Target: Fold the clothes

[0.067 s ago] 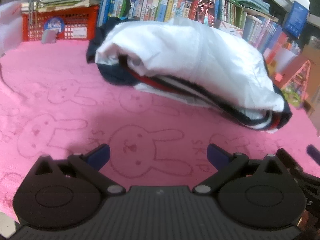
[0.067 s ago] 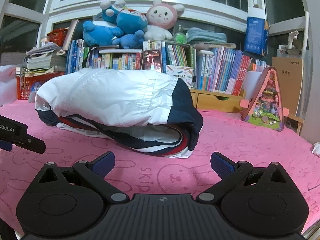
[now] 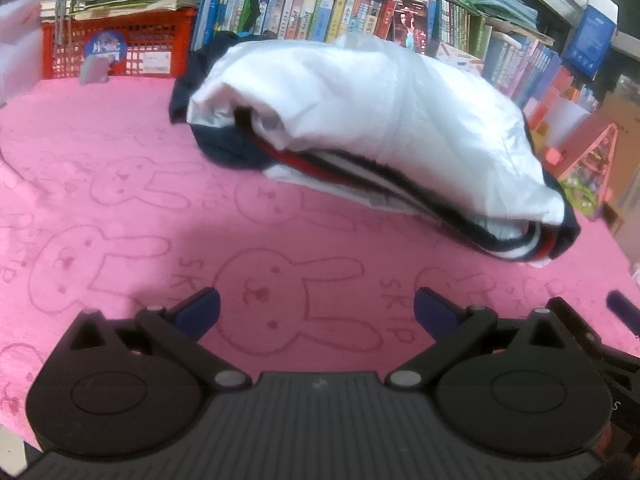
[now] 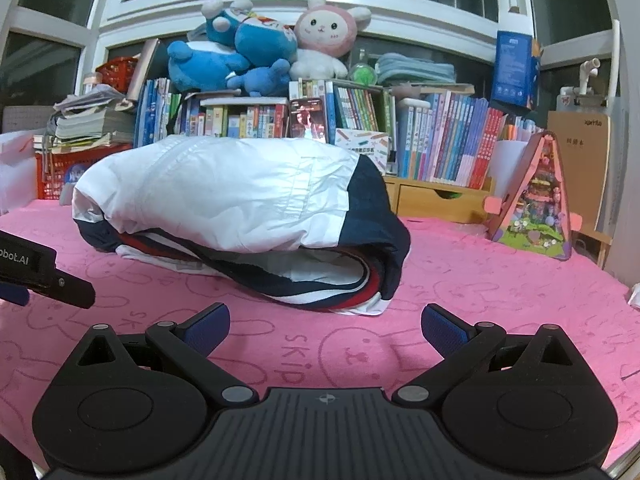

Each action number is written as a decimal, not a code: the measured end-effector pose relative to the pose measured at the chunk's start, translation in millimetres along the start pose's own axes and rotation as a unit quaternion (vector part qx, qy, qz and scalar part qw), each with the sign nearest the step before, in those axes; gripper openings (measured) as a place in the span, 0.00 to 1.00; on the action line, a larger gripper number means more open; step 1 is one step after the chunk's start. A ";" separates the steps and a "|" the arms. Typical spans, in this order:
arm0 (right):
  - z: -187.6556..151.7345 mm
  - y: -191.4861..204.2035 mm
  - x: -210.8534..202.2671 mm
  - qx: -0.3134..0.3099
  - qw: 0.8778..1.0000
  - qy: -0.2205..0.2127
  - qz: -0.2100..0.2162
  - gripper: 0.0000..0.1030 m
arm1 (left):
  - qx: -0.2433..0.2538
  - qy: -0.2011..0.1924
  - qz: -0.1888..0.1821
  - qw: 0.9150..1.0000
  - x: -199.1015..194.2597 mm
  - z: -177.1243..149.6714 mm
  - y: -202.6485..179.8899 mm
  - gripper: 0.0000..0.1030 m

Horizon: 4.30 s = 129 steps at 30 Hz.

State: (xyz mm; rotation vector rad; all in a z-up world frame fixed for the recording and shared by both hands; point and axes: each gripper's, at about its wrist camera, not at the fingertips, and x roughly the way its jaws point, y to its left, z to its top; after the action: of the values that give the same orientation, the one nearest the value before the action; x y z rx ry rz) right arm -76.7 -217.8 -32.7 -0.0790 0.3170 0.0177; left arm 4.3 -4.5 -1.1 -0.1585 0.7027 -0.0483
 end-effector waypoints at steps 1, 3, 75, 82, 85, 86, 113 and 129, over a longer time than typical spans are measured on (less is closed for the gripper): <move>0.0 0.3 0.7 -0.001 1.000 -0.001 0.000 1.00 | 0.004 -0.002 0.002 1.000 1.5 0.4 -1.4 1.00; 0.1 0.8 2.0 -0.003 1.000 -0.003 0.000 1.00 | 0.013 -0.005 0.007 1.000 4.4 1.3 -4.3 1.00; 25.0 42.6 69.8 -0.161 0.987 -0.018 -0.017 1.00 | 0.055 -0.081 0.070 0.993 52.1 2.8 -1.9 1.00; 69.4 54.1 122.5 -0.230 0.973 0.004 0.034 0.99 | 0.075 -0.086 0.050 0.992 51.8 8.8 -2.5 1.00; 103.5 41.0 130.5 -0.187 0.982 -0.024 0.022 1.00 | 0.083 -0.089 0.042 0.992 51.6 11.4 -2.8 1.00; 114.7 34.0 131.1 -0.169 0.985 -0.032 0.021 1.00 | 0.086 -0.089 0.039 0.992 51.6 12.2 -2.9 1.00; 103.4 -77.2 100.1 -0.085 0.996 -0.021 -0.018 0.67 | 0.109 -0.236 0.080 0.962 28.9 117.1 16.5 1.00; 105.7 -92.9 57.6 0.069 0.947 -0.048 0.311 0.69 | 0.119 -0.128 -0.035 0.984 81.0 132.0 27.7 1.00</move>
State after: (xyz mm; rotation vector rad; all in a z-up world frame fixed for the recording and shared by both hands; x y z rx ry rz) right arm 13.6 -301.6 56.4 0.1640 0.2351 0.6239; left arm 151.2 32.0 41.8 0.0400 0.4305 -0.1755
